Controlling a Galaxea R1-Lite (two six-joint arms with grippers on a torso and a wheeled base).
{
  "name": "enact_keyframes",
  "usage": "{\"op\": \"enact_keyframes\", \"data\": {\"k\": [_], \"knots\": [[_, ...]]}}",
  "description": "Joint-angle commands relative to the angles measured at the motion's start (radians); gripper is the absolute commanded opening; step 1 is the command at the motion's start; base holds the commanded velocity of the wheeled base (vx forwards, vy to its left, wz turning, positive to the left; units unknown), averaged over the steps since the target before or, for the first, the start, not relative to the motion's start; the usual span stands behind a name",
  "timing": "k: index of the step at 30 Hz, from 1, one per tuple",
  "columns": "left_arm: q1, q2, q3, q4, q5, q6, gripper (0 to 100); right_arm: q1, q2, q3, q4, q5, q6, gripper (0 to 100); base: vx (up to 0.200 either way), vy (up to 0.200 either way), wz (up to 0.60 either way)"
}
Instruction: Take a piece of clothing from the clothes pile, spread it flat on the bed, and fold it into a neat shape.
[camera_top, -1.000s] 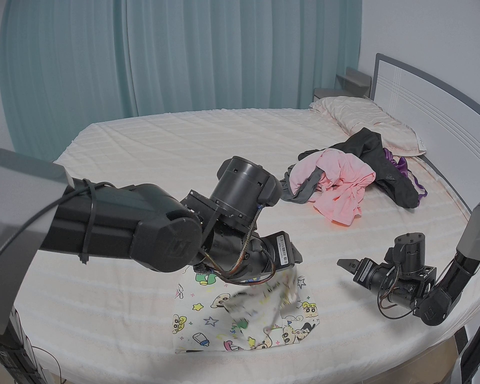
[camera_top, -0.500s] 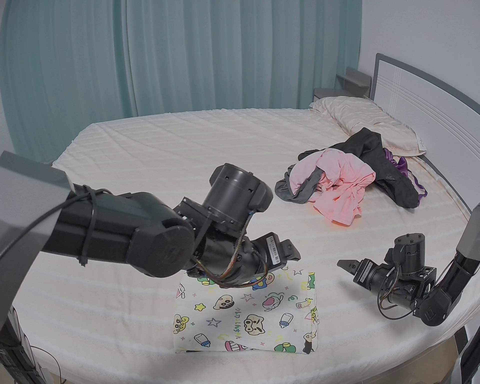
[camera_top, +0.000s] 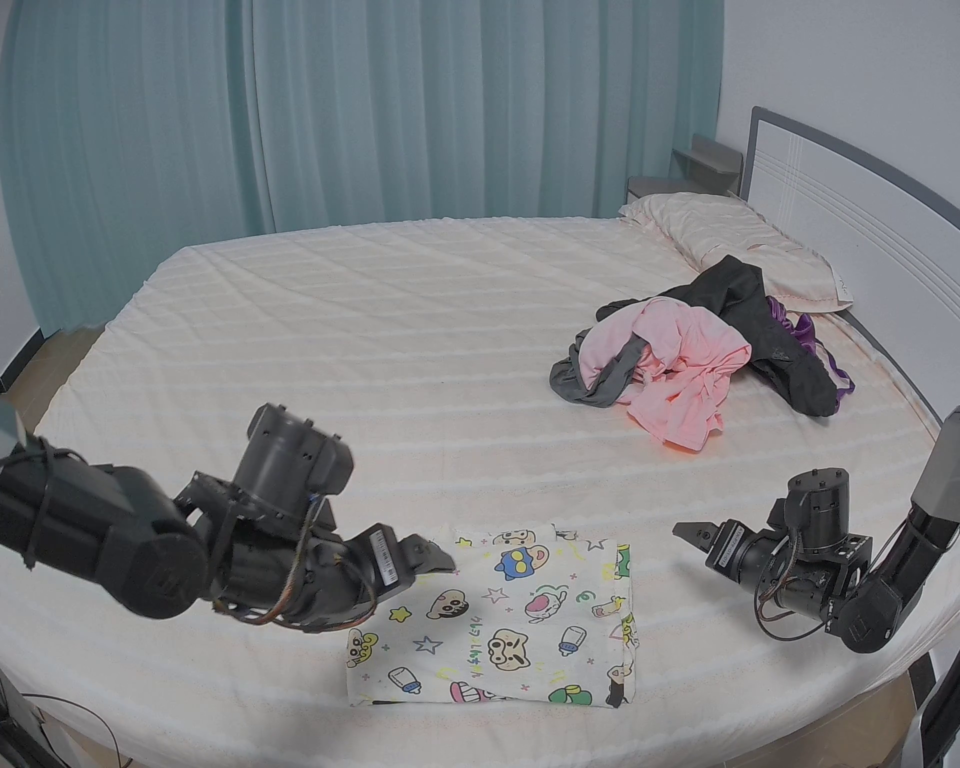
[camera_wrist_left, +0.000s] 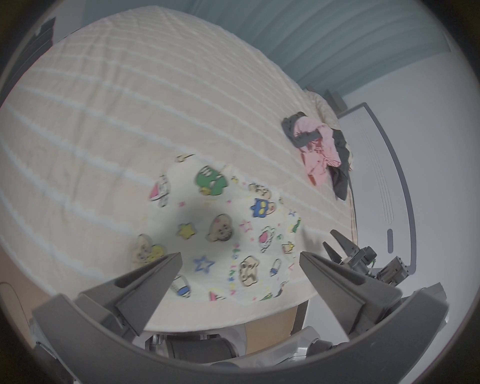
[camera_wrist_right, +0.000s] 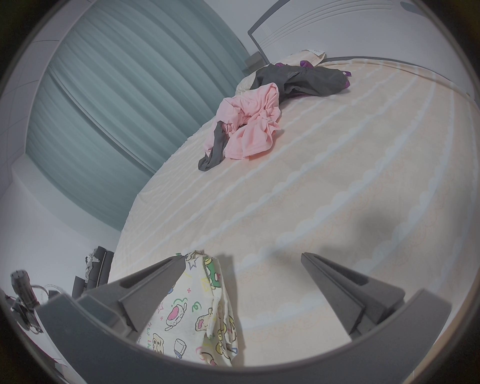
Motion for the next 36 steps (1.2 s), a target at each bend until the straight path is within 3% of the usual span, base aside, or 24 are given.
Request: {"op": "enact_keyframes", "data": {"k": [1, 4, 14, 20, 26, 30, 36], "knots": [[0.067, -0.130, 0.179, -0.073, -0.008, -0.040, 100, 0.001, 0.010, 0.002, -0.001, 0.008, 0.001, 100, -0.200, 0.000, 0.00], [0.099, -0.124, 0.184, -0.065, -0.010, -0.053, 100, 0.001, 0.008, 0.003, -0.001, 0.008, 0.001, 100, -0.200, 0.000, 0.00], [0.173, -0.104, 0.236, -0.074, -0.059, -0.070, 100, 0.009, 0.020, 0.008, -0.001, 0.010, 0.001, 100, 0.000, 0.000, 0.00], [0.179, -0.109, 0.258, -0.102, -0.064, -0.071, 100, 0.009, 0.023, 0.008, -0.001, 0.010, 0.001, 100, 0.000, 0.000, 0.00], [0.201, -0.106, 0.290, -0.151, -0.134, -0.071, 100, 0.034, 0.023, 0.012, -0.001, 0.014, 0.015, 100, 0.000, 0.133, 0.00], [0.204, -0.107, 0.293, -0.154, -0.142, -0.070, 100, 0.066, 0.017, 0.019, 0.001, 0.048, 0.067, 100, 0.000, 0.200, 0.00], [0.204, -0.106, 0.297, -0.157, -0.142, -0.070, 100, 0.084, 0.017, 0.066, 0.001, 0.128, 0.061, 100, 0.000, 0.033, 0.00]]}}
